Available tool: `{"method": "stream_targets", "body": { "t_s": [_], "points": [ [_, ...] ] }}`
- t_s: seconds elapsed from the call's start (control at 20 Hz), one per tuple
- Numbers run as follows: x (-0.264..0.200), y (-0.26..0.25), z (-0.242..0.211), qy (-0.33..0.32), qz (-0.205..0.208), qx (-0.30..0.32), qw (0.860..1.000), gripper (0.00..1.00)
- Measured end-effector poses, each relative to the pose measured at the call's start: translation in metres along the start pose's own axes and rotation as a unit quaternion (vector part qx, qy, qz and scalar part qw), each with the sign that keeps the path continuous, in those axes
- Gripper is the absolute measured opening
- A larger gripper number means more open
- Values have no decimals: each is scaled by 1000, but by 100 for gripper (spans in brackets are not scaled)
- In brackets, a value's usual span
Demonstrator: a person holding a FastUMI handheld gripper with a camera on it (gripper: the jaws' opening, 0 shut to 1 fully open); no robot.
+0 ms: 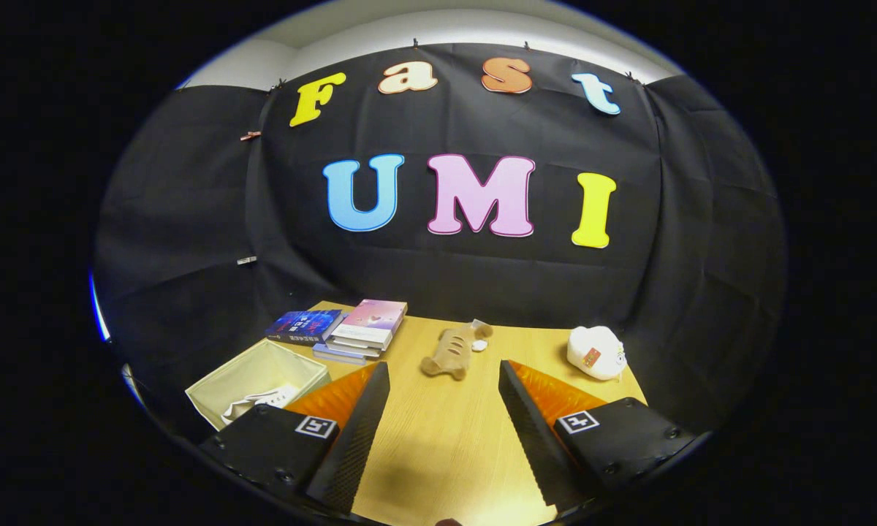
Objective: Open the storage box then place both shoes into the box .Put the left shoe in first, then the right shoe, with the right side of both shoes facing outward in a uniform manner.
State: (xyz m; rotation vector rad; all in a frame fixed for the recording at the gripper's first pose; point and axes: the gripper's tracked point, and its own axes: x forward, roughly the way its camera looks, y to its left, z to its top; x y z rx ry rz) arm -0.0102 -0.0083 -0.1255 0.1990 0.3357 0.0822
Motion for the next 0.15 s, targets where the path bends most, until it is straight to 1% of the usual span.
{"method": "stream_targets", "body": {
  "t_s": [0.15],
  "points": [
    [0, -5, 0, -2, -2, 8, 1000, 94]
  ]
}}
